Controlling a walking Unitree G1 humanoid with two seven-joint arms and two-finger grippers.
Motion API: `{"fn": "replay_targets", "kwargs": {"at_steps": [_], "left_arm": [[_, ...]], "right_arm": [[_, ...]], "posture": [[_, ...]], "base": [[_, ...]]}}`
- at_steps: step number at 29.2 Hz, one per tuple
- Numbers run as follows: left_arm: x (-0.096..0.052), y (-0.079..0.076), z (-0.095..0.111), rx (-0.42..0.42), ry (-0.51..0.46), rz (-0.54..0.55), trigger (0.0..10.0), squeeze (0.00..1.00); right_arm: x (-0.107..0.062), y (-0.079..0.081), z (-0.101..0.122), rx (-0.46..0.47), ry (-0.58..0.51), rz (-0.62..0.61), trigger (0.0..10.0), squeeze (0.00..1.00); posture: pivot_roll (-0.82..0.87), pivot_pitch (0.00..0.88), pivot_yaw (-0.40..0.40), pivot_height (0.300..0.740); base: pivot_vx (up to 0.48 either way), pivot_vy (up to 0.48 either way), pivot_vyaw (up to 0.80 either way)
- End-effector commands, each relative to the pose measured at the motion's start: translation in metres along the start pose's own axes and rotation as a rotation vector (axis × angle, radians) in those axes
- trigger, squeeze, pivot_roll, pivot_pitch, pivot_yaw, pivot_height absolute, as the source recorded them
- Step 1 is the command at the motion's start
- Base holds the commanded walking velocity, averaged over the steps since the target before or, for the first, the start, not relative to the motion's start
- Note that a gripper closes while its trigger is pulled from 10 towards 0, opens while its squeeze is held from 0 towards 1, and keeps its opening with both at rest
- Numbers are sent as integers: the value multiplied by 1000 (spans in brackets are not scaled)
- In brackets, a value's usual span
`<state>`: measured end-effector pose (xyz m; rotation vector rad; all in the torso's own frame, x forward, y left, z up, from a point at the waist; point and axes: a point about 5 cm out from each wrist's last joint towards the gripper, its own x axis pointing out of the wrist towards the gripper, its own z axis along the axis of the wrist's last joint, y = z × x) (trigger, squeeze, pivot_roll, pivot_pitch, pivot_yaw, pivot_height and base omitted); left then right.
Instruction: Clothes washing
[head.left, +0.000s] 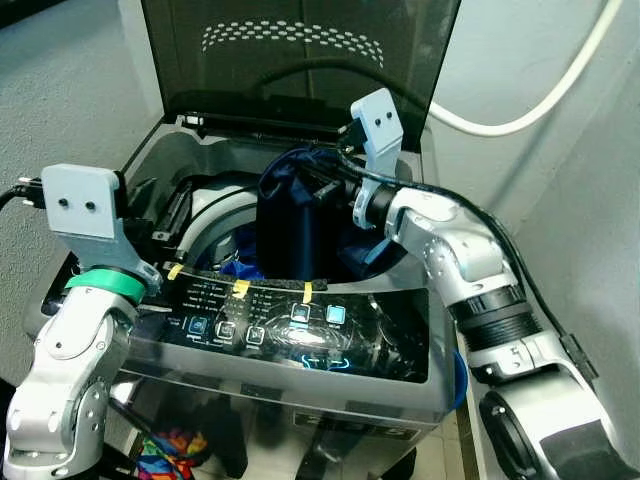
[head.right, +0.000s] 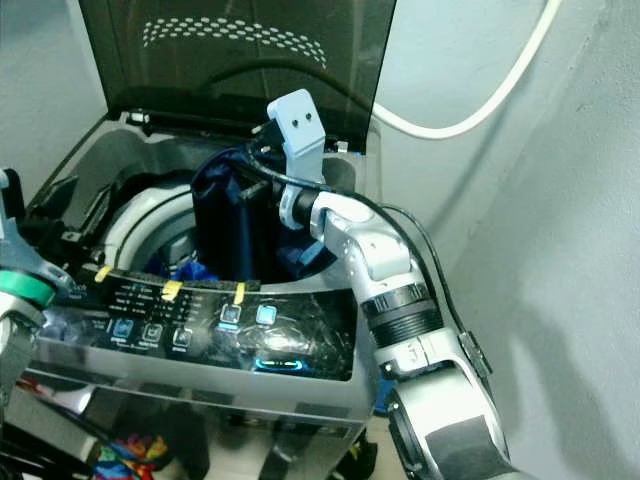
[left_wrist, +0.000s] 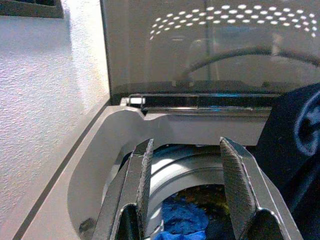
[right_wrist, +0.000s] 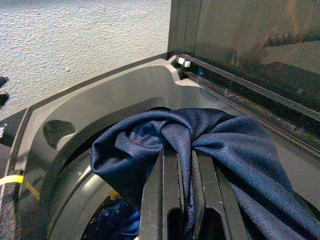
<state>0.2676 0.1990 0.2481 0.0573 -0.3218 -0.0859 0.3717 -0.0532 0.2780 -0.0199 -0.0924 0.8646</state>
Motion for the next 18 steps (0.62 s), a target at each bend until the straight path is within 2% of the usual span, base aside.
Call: {"fn": "replay_targets", "kwargs": {"at_steps": [1,4,6,7,8,9,10,11,12,13,15,17,18], "left_arm": [[-4,4,-1,35,19,19,10000,0],[-7,8,-3,68,44,50,10000,0],[-8,9,-2,67,46,57,10000,0],[-9,10,-1,71,46,61,10000,0],[-9,10,-1,71,46,61,10000,0],[-10,11,-1,76,48,68,10000,0],[-12,12,0,80,49,72,10000,0],[-12,13,0,80,50,77,10000,0],[-12,13,0,80,50,77,10000,0],[-13,13,0,79,51,79,10000,0],[-13,12,0,76,49,81,10000,0],[-13,12,0,76,49,81,10000,0],[-13,12,0,75,48,81,10000,0]], "right_arm": [[3,6,9,12,-12,53,10000,0],[11,13,30,27,-70,106,10000,0],[15,10,60,71,-219,75,10000,0],[13,6,92,122,-391,38,10000,0],[13,6,92,122,-391,38,10000,0],[4,-1,134,240,-603,33,10000,0],[-6,-6,162,322,-746,38,10000,0],[-14,-9,183,374,-832,52,10000,0],[-14,-9,183,374,-832,52,10000,0],[-18,-10,193,391,-862,64,10000,0],[-15,-9,195,371,-817,75,10000,0],[-15,-9,195,371,-817,75,10000,0],[-8,-8,187,336,-752,67,10000,0]], "posture": [[193,41,3,740],[203,48,-7,740],[210,51,-13,740],[218,54,-19,740],[218,54,-19,740],[219,56,-21,740],[219,56,-21,740],[218,56,-25,740],[218,56,-25,740],[218,56,-25,740],[216,56,-28,740],[216,56,-28,740],[212,53,-31,740]], "base": [[0,0,0],[0,0,0],[0,0,0],[0,0,0],[0,0,0],[0,0,0],[0,0,0],[0,0,0],[0,0,0],[0,0,0],[0,0,0],[0,0,0],[0,0,0]]}}
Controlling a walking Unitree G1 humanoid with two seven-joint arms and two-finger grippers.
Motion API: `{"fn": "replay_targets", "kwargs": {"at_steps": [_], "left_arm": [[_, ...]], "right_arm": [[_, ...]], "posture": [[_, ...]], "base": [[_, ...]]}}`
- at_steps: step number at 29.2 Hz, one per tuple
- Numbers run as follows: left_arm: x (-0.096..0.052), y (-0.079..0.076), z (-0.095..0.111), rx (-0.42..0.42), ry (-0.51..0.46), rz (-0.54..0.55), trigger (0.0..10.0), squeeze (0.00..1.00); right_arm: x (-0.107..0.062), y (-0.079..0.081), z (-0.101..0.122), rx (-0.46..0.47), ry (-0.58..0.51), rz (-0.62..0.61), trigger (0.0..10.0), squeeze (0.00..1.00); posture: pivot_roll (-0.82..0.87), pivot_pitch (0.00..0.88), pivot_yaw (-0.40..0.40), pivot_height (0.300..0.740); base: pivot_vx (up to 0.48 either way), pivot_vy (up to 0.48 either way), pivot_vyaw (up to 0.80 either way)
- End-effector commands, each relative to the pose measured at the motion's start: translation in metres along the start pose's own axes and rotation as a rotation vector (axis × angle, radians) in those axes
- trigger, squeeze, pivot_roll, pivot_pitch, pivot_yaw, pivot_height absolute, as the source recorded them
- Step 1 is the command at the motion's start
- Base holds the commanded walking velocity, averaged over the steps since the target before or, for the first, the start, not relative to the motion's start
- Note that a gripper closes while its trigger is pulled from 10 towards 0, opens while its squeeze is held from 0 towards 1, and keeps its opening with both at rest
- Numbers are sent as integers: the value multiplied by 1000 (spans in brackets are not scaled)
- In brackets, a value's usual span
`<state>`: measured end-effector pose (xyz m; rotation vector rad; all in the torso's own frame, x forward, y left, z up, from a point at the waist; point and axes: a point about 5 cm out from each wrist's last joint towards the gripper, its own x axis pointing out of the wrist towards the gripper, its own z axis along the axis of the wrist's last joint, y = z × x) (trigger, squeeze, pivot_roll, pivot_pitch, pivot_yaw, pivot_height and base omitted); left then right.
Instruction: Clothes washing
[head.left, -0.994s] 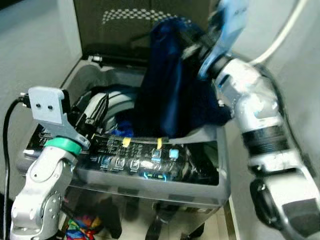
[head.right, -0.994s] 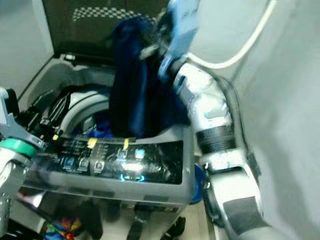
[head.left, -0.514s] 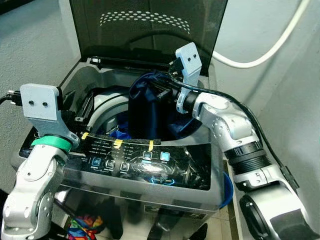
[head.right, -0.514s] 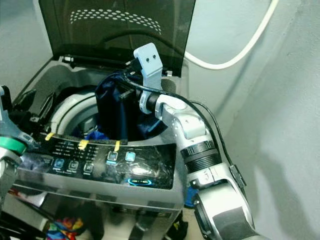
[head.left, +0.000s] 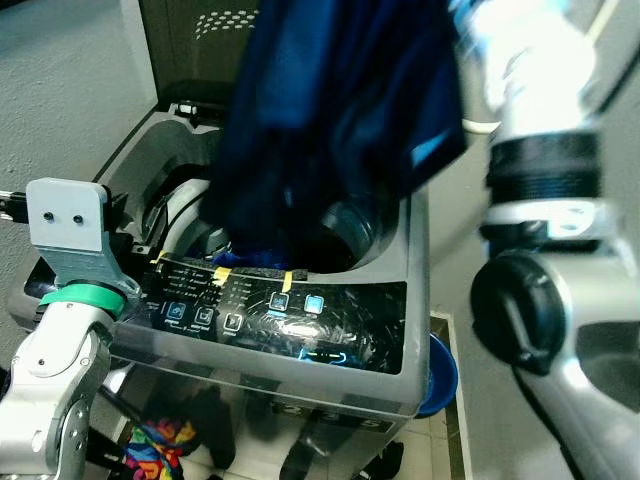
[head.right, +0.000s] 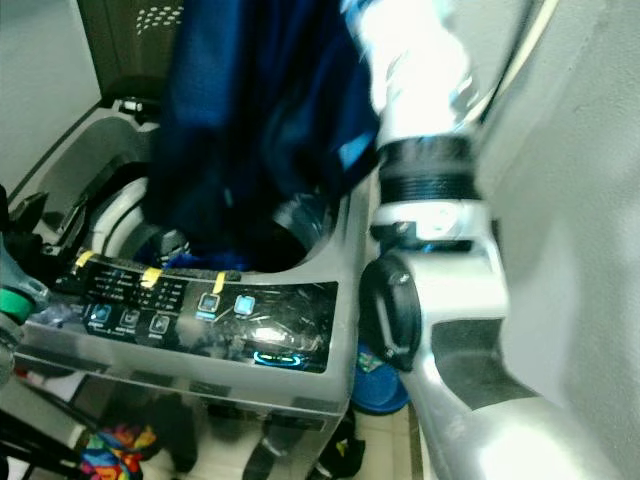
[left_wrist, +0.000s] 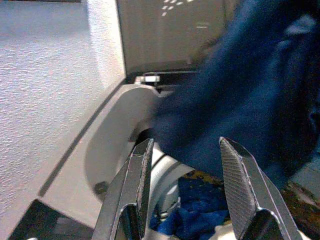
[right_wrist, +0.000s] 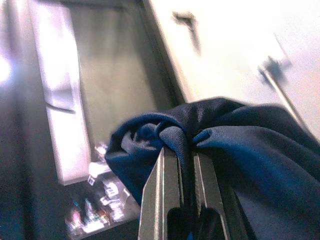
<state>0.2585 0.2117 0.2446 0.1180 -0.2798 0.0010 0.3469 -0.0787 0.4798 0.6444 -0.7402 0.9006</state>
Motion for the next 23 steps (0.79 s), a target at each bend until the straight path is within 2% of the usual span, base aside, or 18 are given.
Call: {"fn": "replay_targets", "kwargs": {"at_steps": [1,2,3,4,5,6,8,9,11,13,15,23], "left_arm": [[-2,0,1,4,1,6,10000,0],[-2,0,1,3,1,6,10000,0],[-2,-1,1,-1,2,6,10000,0],[-2,-1,1,-1,2,6,10000,0],[-2,-1,0,-6,3,8,10000,0],[-2,-1,0,-6,3,8,10000,0],[-2,-1,1,-17,2,13,10000,0],[-2,-1,1,-17,2,13,10000,0],[-2,-1,2,-26,0,16,10000,0],[-3,-2,2,-37,-5,13,10000,0],[-3,-2,2,-37,-5,13,10000,0],[-2,-8,4,-66,-20,-11,10000,0]], "right_arm": [[-4,-6,-20,15,83,-22,10000,0],[-10,-8,-40,-12,190,-19,10000,0],[-25,-11,-74,-53,353,-14,10000,0],[-25,-11,-74,-53,353,-14,10000,0],[-45,-12,-109,-93,516,3,10000,0],[-45,-12,-109,-93,516,3,10000,0],[-80,-12,-158,-97,721,17,10000,0],[-80,-12,-158,-97,721,17,10000,0],[-100,-16,-178,-108,797,-3,10000,0],[-110,-18,-185,-116,824,-16,10000,0],[-110,-18,-185,-116,824,-16,10000,0],[-109,-18,-176,-124,806,-24,10000,0]], "posture": [[212,53,-31,740],[212,53,-31,740],[212,53,-31,740],[212,53,-31,740],[212,53,-31,740],[212,53,-31,740],[210,50,-32,740],[210,50,-32,740],[210,51,-32,740],[211,51,-32,740],[211,51,-32,740],[202,52,-23,740]], "base": [[0,0,0],[0,0,0],[0,0,0],[0,0,0],[0,0,0],[0,0,0],[0,0,0],[0,0,0],[0,0,0],[0,0,0],[0,0,0],[0,480,0]]}}
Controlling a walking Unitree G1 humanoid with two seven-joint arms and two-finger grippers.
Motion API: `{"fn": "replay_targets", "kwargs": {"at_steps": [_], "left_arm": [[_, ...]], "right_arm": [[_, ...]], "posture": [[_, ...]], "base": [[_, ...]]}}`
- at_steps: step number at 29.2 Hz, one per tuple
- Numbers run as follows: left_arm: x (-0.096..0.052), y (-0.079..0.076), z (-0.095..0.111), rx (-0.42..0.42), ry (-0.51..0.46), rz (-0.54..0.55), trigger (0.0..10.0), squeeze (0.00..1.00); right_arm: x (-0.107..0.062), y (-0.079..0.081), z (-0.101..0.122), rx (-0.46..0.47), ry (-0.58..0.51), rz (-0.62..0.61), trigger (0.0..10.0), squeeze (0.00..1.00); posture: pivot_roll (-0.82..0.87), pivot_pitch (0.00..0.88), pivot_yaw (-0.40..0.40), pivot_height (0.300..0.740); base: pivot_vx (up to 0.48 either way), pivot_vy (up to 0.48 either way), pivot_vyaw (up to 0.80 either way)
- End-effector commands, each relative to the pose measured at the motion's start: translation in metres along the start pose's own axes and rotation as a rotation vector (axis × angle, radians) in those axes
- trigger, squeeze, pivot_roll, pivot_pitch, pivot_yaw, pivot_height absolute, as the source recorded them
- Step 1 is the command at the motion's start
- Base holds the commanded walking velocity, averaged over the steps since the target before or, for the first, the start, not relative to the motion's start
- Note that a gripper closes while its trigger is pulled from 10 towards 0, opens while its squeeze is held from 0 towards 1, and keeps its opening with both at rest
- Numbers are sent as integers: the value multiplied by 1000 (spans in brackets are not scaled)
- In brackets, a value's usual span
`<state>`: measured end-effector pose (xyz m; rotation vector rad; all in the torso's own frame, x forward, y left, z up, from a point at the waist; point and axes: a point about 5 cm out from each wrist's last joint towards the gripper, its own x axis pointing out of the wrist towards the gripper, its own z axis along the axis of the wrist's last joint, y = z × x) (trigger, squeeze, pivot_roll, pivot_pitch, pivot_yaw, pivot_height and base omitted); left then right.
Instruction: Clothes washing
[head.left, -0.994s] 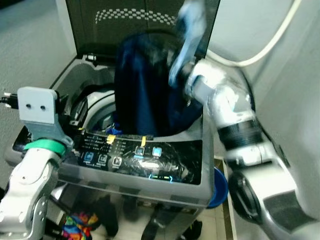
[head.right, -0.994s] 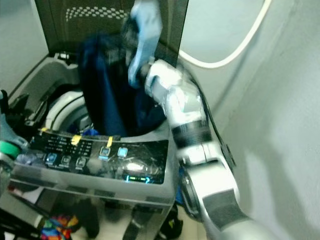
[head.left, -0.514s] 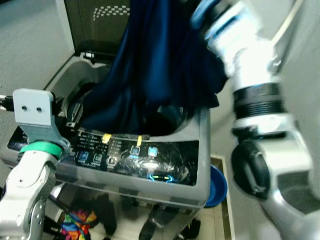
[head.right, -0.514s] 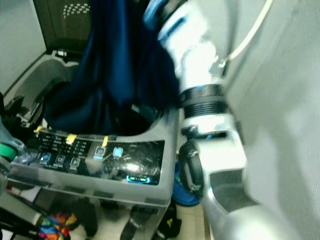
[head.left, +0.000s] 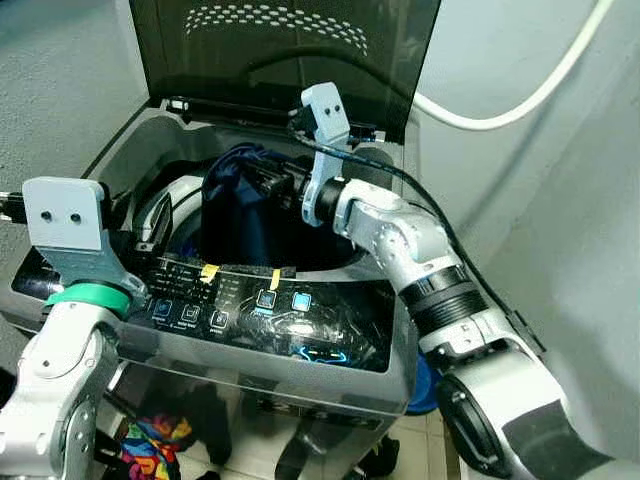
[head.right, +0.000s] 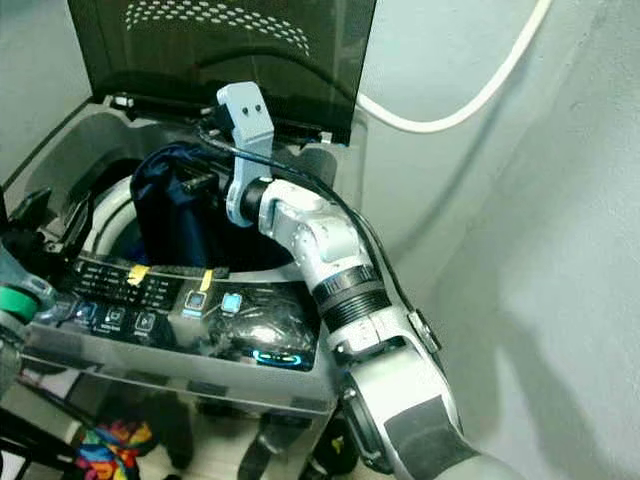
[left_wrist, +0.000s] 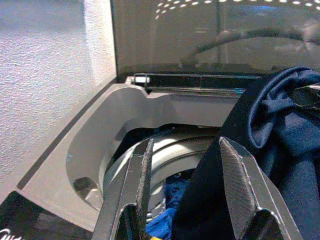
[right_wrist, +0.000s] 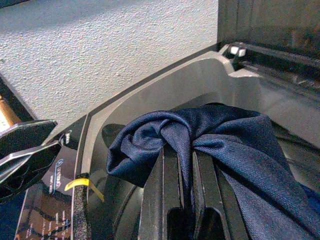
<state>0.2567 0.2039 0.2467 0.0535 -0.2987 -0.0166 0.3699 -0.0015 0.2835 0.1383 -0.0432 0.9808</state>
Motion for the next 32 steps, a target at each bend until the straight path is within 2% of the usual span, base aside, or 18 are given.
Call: {"fn": "replay_targets", "kwargs": {"at_steps": [1,6,28,32], "left_arm": [[-1,-1,0,0,0,-3,10000,0],[-1,-2,1,-6,-4,-7,10000,0],[-4,1,2,-7,-14,6,10000,0],[-5,0,2,-16,-16,3,10000,0]], "right_arm": [[-2,0,4,-6,-15,2,10000,0],[-3,2,6,-16,-21,6,10000,0],[3,9,24,-28,-68,24,10000,0],[4,9,32,-31,-94,23,10000,0]], "posture": [[202,52,-23,740],[200,53,-25,740],[207,48,-42,740],[207,38,-43,740]], "base": [[0,480,0],[0,480,0],[0,0,0],[0,460,0]]}}
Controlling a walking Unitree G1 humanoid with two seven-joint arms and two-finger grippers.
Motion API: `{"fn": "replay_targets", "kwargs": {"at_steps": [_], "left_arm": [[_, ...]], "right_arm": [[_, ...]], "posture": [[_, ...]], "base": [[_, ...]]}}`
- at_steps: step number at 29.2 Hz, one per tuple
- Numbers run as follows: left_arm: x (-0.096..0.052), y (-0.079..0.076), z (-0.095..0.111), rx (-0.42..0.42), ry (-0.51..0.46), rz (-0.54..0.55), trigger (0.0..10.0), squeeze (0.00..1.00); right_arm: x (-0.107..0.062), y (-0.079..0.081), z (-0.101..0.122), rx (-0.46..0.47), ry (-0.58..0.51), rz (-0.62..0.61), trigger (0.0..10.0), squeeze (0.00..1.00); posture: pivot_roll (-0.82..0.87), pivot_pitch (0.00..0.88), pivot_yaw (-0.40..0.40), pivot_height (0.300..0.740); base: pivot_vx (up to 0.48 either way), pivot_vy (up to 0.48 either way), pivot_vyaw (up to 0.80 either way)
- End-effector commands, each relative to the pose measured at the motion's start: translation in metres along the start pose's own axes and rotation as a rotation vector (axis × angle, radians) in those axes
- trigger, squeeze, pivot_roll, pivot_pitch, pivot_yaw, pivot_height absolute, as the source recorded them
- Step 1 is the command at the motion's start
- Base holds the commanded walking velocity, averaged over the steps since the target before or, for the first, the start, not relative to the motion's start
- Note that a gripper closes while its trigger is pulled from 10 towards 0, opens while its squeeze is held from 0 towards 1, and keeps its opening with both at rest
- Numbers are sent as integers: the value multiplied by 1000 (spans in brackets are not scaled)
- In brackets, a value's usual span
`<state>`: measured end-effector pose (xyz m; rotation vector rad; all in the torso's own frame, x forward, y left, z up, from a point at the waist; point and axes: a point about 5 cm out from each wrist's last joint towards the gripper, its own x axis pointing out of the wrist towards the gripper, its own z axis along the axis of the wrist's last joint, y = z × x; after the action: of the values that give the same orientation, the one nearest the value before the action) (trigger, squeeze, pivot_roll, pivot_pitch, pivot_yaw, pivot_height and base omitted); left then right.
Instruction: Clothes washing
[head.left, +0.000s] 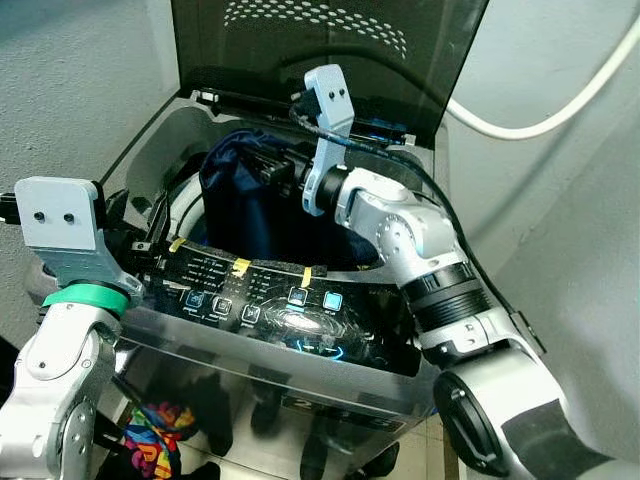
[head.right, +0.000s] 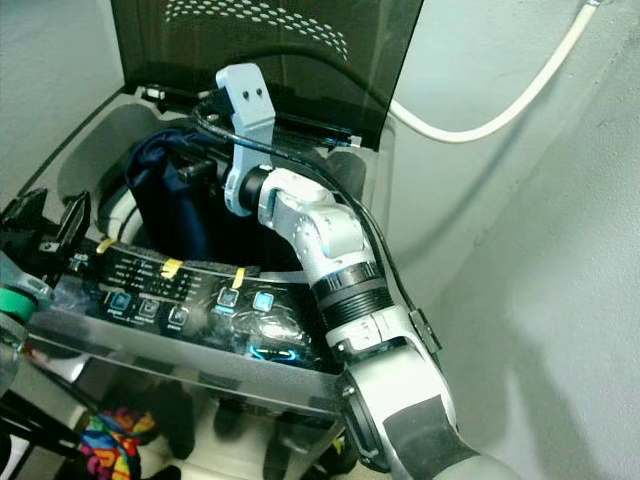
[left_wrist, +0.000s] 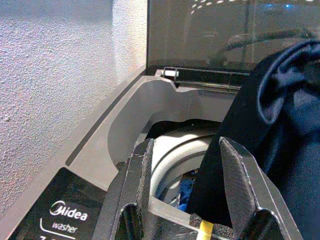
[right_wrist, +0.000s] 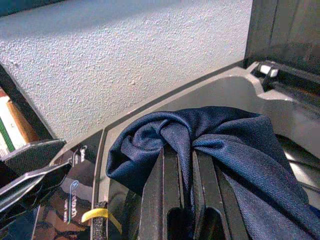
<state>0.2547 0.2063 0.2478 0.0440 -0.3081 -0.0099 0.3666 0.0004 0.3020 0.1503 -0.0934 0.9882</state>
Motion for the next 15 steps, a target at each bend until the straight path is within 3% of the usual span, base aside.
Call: {"fn": "replay_targets", "kwargs": {"at_steps": [1,9,15], "left_arm": [[-3,-2,1,-7,-6,-5,10000,0],[-1,-4,1,-14,-10,-12,10000,0],[-1,-4,0,-9,-2,-16,10000,0]], "right_arm": [[3,3,14,-19,-47,12,10000,0],[3,2,17,-24,-54,9,10000,0],[3,1,18,-22,-51,10,10000,0]], "posture": [[207,38,-43,740],[205,38,-40,740],[205,41,-42,740]], "base": [[0,480,0],[0,463,0],[0,0,0]]}}
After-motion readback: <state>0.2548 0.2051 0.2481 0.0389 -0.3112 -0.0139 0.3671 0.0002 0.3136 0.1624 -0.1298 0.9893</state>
